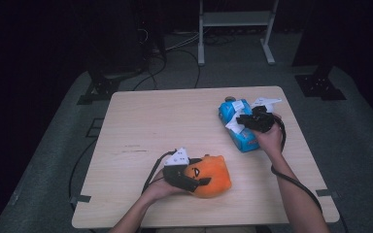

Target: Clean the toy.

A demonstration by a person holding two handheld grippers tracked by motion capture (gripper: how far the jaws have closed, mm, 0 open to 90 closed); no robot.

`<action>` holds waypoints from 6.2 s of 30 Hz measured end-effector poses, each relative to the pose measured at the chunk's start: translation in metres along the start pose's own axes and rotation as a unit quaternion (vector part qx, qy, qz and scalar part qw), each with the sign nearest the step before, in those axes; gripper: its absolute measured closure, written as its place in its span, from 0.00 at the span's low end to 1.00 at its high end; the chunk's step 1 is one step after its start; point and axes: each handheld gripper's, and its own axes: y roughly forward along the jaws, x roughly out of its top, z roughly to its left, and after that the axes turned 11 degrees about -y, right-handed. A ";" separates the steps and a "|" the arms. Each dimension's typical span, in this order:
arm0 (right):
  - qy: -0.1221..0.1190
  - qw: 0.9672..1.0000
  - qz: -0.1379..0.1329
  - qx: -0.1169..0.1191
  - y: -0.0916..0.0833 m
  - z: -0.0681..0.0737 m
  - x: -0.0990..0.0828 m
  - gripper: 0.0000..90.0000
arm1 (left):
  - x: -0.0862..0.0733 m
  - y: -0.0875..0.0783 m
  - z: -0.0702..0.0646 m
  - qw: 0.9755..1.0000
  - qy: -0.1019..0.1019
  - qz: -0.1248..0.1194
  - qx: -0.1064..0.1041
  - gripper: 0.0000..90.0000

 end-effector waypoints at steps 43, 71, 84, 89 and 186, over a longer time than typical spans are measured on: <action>-0.089 0.956 -0.099 0.262 -0.159 0.142 -0.007 0.98 | -0.002 0.001 -0.002 1.000 0.007 -0.004 0.008 0.21; -0.218 0.953 -0.045 0.203 -0.091 0.190 -0.016 0.70 | 0.005 0.004 -0.009 0.999 0.016 0.019 0.023 0.20; -0.191 0.956 -0.024 0.224 -0.074 0.183 -0.018 0.94 | 0.016 -0.005 -0.015 0.995 0.069 0.066 0.013 0.17; -0.194 0.957 -0.028 0.214 -0.076 0.184 -0.021 0.94 | 0.022 -0.024 -0.013 0.993 0.073 0.087 -0.007 0.18; -0.024 0.971 -0.085 0.224 -0.110 0.131 -0.025 0.95 | 0.013 -0.029 0.009 0.994 0.034 0.087 0.054 0.32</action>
